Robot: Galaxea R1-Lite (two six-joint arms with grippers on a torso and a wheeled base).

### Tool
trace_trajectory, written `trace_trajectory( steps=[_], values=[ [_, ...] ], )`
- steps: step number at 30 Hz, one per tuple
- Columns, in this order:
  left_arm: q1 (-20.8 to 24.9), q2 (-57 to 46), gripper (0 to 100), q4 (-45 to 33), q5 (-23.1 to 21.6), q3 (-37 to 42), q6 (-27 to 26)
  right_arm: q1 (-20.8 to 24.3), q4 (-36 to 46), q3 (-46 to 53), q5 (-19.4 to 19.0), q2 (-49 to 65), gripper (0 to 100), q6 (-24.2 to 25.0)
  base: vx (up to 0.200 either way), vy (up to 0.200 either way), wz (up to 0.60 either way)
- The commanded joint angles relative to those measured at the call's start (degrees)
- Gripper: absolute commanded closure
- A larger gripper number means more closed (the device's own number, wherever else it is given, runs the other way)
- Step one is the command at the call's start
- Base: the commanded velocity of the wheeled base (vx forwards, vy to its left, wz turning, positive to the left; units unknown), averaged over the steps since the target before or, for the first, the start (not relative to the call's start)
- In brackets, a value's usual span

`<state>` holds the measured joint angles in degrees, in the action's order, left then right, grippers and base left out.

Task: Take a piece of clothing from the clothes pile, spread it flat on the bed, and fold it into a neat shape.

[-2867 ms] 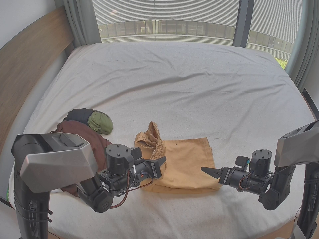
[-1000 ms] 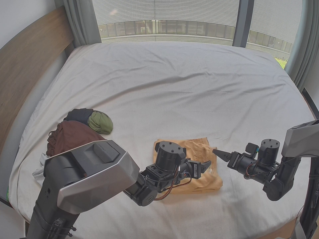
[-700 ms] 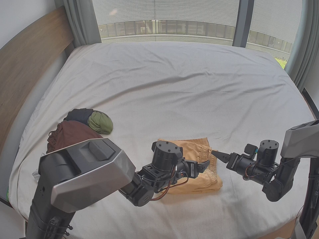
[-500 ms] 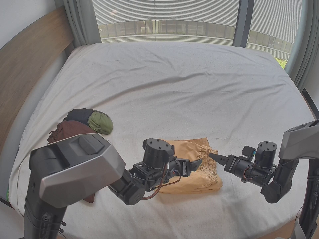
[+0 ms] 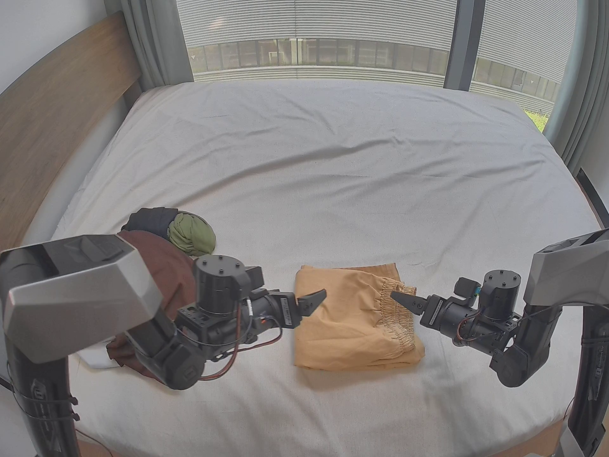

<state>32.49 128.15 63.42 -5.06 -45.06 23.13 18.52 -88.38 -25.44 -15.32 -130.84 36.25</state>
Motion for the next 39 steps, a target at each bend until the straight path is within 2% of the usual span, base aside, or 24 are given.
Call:
trace_trajectory(
  steps=[1,9,12,18,36,37,39],
  values=[
    [-5.2,-7.3,0,4.5,-4.3,9.4,0.1,0.1,0.1,-4.9,-0.3,-0.6,0,-0.3,0.0,0.0,0.0],
    [-8.5,-6.0,0,25.6,-13.5,22.8,-0.2,-0.3,0.2,-11.2,-2.3,-5.2,0,-0.7,0.0,0.0,0.0],
    [-9.3,-5.9,0,25.3,-13.6,23.4,-1.4,-0.2,0.3,-13.1,-2.3,-6.2,0,-0.8,0.0,0.0,0.0],
    [-11.7,-4.4,0,25.3,-13.6,24.5,-7.4,-0.5,0.5,-18.3,-2.3,-11.8,0,-3.0,0.0,0.0,0.0],
    [-10.9,-2.8,0,25.3,-14.0,24.3,-7.7,-0.9,0.1,-19.6,-2.2,-14.8,0,-3.4,0.0,0.0,0.0],
    [-10.9,-2.7,0,25.3,-14.0,24.3,-7.7,-0.9,0.1,-19.6,-2.2,-15.0,100,-3.4,0.0,0.0,0.0],
    [-10.9,-2.5,0,25.4,-14.0,24.3,-7.7,-0.9,0.1,-19.6,-2.2,-15.1,100,-3.4,0.0,0.0,0.0]
  ],
)
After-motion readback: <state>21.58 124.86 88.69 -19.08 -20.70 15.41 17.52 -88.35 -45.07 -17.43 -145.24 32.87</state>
